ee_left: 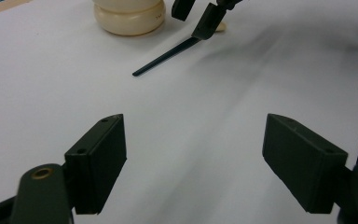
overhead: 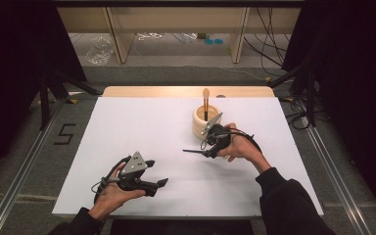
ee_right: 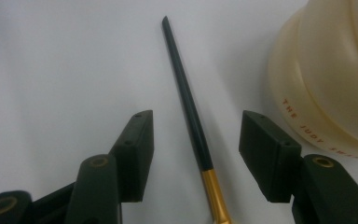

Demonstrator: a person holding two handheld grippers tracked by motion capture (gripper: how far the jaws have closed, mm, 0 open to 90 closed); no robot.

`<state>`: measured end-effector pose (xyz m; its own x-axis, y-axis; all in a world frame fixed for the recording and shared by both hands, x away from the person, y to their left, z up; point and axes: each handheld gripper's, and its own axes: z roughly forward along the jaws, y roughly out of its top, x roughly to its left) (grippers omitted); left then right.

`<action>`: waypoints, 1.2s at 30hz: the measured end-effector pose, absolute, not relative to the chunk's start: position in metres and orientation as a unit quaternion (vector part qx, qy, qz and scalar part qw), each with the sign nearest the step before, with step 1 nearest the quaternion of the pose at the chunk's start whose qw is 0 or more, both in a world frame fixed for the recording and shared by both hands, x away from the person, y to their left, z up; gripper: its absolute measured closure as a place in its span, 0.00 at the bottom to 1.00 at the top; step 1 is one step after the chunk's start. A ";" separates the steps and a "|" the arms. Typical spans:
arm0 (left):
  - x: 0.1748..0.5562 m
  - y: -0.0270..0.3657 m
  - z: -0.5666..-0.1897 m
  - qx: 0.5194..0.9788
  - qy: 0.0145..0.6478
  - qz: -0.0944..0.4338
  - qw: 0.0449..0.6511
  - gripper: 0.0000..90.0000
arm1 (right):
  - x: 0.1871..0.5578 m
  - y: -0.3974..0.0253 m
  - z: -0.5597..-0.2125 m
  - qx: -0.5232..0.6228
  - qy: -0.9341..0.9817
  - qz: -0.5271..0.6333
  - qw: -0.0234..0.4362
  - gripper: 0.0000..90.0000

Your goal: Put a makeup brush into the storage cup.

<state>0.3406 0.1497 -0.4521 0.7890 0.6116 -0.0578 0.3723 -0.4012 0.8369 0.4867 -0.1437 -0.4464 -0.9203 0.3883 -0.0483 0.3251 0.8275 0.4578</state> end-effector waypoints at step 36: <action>0.342 0.149 -0.452 0.827 0.289 0.136 0.462 0.24 | 0.504 -0.125 -0.456 0.167 0.975 0.141 0.041 0.79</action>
<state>0.3418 0.1487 -0.4525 0.7958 0.6042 -0.0414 0.3517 -0.4054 0.8438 0.5040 -0.1254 -0.4563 -0.9406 0.3379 -0.0336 0.3147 0.9045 0.2879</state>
